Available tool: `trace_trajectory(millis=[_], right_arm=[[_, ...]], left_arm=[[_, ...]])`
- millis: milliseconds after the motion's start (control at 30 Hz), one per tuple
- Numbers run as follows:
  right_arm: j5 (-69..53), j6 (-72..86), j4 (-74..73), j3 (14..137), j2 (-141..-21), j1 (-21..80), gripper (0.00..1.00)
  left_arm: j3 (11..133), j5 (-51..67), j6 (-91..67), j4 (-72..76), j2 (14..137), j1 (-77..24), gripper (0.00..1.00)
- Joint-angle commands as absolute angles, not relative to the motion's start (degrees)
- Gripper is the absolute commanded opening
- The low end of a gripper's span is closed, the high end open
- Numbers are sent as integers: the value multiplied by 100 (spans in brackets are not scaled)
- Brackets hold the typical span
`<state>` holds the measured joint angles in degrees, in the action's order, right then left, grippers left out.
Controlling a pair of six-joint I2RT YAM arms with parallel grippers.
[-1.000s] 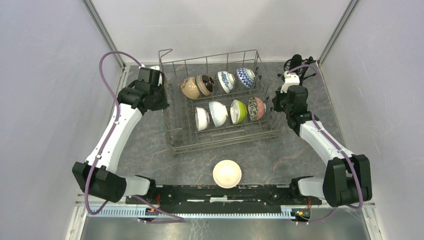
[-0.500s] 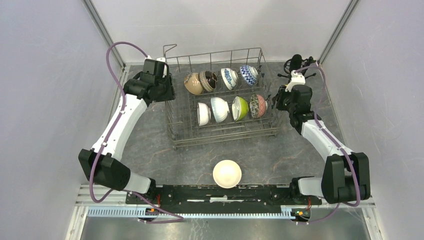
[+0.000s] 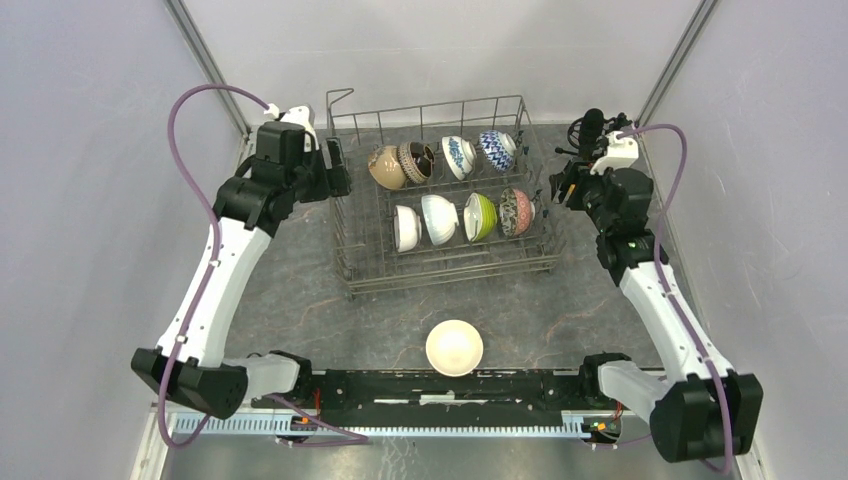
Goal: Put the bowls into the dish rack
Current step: Pick up the bowl from the center of the board.
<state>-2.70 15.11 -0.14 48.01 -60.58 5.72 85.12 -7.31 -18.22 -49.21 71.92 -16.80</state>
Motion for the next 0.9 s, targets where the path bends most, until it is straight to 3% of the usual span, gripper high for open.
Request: trace_trajectory(millis=[0, 200, 600, 867], right_arm=[[-1010, 1435, -160, 4973, -5627, 548, 72], [-1931, 1354, -604, 4764, -5038, 557, 79], [-3001, 1729, -1155, 3673, -3431, 1157, 80], [-2851, 1868, -1411, 2904, -2902, 2143, 78]], left_arm=[[8406, -500, -1692, -4891, 6753, -1701, 97], [7989, -27, -1738, -5000, 6104, -1696, 100], [6678, 1208, -2098, -4974, 4724, -1823, 100], [5972, 838, -2680, -4916, 4210, -3026, 100]])
